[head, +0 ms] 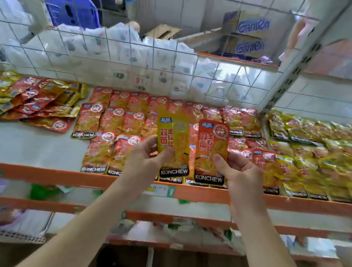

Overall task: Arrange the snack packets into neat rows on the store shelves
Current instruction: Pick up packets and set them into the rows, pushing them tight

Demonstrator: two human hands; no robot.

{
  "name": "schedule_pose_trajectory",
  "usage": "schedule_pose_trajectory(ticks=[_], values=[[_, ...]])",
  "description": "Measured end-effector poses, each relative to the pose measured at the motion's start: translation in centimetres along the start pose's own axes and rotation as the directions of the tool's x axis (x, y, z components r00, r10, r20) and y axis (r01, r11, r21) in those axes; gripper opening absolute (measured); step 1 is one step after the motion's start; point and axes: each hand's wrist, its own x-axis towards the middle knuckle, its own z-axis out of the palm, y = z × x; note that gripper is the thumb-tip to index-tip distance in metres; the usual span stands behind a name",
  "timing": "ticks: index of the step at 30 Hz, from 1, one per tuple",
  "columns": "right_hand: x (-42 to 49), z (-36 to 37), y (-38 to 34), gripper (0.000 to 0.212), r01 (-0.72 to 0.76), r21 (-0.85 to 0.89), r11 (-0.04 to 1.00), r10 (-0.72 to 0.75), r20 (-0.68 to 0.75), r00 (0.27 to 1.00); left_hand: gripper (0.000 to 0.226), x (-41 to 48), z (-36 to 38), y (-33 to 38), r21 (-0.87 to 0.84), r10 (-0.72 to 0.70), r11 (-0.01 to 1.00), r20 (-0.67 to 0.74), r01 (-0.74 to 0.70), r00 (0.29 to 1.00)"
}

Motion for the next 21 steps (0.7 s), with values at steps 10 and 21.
schedule_pose_trajectory(ticks=[10,21], values=[[-0.5,-9.7,0.7,0.007,0.025,0.003,1.000,-0.025,-0.050,0.998,0.017,-3.9,8.9,-0.4,0.045,-0.025,0.999,-0.010,0.025,1.000],[2.8,-10.7,0.7,0.002,0.015,-0.095,0.995,-0.019,-0.043,0.999,0.020,-2.7,10.0,0.1,0.173,-0.004,0.985,-0.068,0.016,0.998]])
